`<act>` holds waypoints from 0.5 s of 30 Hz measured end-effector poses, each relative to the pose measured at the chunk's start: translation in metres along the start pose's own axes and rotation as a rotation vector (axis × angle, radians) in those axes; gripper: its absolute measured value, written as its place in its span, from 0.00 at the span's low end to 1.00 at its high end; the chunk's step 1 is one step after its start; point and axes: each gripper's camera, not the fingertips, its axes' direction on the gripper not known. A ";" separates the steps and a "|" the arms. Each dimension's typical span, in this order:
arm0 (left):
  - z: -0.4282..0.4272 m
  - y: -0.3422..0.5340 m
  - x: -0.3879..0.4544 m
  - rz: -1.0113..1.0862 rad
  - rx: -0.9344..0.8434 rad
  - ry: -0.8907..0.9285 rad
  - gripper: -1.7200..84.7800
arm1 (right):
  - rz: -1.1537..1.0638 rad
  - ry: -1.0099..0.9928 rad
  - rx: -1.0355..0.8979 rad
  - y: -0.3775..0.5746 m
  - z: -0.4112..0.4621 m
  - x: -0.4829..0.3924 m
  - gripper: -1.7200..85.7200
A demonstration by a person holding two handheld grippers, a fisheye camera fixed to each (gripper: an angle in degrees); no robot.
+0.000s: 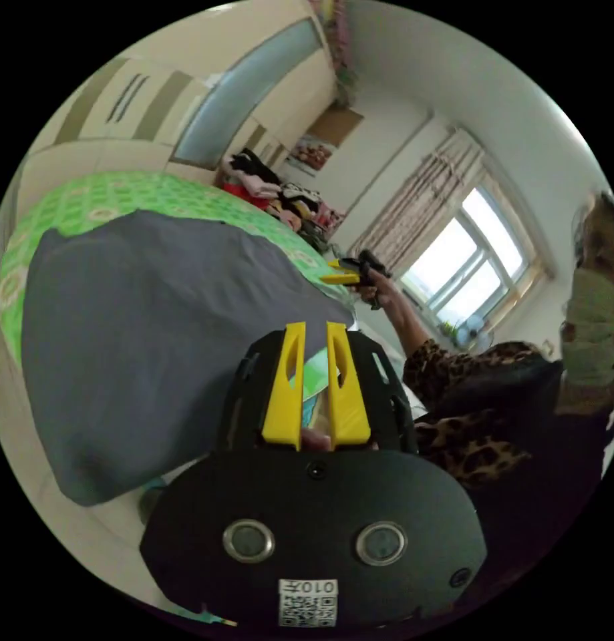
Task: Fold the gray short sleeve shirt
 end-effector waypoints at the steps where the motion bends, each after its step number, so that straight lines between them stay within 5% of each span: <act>1: 0.022 -0.010 0.028 0.067 -0.042 -0.051 0.09 | -0.015 -0.025 -0.003 0.011 -0.004 -0.001 0.18; 8: 0.141 -0.053 0.178 0.471 -0.215 -0.269 0.13 | -0.059 -0.042 -0.087 0.058 -0.003 -0.005 0.18; 15: 0.198 -0.078 0.252 0.665 -0.265 -0.418 0.16 | -0.095 0.022 -0.144 0.109 -0.009 -0.006 0.16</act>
